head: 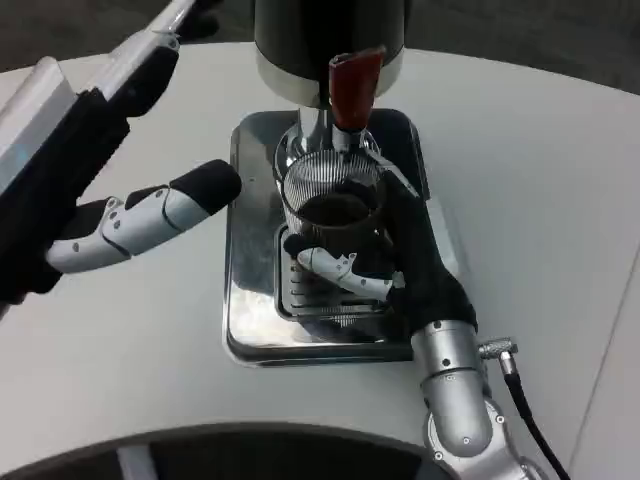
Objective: Grasp the cup under the faucet to collect the drink, then remove the cup.
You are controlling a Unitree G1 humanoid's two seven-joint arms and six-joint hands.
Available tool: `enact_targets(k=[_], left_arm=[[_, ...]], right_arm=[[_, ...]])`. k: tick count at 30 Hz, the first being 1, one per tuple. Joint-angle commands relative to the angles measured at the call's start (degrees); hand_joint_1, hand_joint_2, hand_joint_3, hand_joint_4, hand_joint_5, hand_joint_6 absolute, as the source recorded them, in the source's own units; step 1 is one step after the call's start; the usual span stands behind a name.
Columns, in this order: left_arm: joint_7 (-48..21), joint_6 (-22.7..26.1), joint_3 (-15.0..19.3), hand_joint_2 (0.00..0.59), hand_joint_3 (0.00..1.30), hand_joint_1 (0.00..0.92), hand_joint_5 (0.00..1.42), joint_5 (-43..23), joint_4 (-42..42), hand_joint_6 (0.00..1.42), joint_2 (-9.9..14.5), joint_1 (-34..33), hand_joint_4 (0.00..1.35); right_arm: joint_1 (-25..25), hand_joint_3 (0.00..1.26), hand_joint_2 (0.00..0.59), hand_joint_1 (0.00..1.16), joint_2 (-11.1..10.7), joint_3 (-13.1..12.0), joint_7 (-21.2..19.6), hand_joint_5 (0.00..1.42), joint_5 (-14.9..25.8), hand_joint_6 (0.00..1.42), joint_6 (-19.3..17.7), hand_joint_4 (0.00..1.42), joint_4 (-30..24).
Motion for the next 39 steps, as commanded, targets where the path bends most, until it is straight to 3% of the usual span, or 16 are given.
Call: enact_targets(k=[1, 3, 5, 9, 23, 39], left_arm=[[-0.20, 0.79, 0.66, 0.195, 0.02, 0.000, 0.08, -0.46, -1.15, 0.05, 0.93, 1.20, 0.00], [0.00, 0.88, 0.77, 0.196, 0.02, 0.000, 0.08, -0.36, -1.26, 0.05, 0.90, 1.37, 0.00], [-0.03, 0.99, 0.75, 0.195, 0.02, 0.000, 0.08, -0.32, -1.15, 0.05, 0.98, 1.49, 0.00], [-0.06, 0.94, 0.58, 0.192, 0.02, 0.000, 0.07, -0.22, -0.89, 0.03, 0.93, 1.44, 0.00], [0.25, 1.53, 0.91, 0.194, 0.03, 0.000, 0.04, -0.18, -1.87, 0.00, 0.47, 3.51, 0.00], [0.22, 3.28, 2.69, 0.195, 0.01, 0.000, 0.01, -0.65, -5.60, 0.00, -0.02, 11.28, 0.00]], right_arm=[[0.69, 0.43, 0.175, 1.05, 1.07, -0.16, -1.38, 0.68, 0.51, 0.87, -0.61, 0.63, 3.19], [0.96, 0.51, 0.158, 1.07, 1.27, -0.38, -3.31, 0.79, 0.08, 1.06, -1.32, 0.68, 2.90], [1.18, 0.59, 0.099, 1.10, 1.25, -0.30, -4.66, 0.88, -0.38, 1.20, -1.85, 0.74, 2.56], [2.01, 0.66, 0.079, 1.12, 1.44, -0.15, -7.30, 0.92, -1.18, 1.27, -2.50, 0.80, 1.44], [5.01, 0.76, 0.046, 1.16, 2.02, 0.18, -12.53, 1.00, -3.59, 1.38, -4.05, 0.91, -4.27], [10.87, 0.77, 0.039, 1.16, 1.59, 1.30, -12.86, 1.01, -7.62, 1.40, -2.87, 0.94, -13.28]])
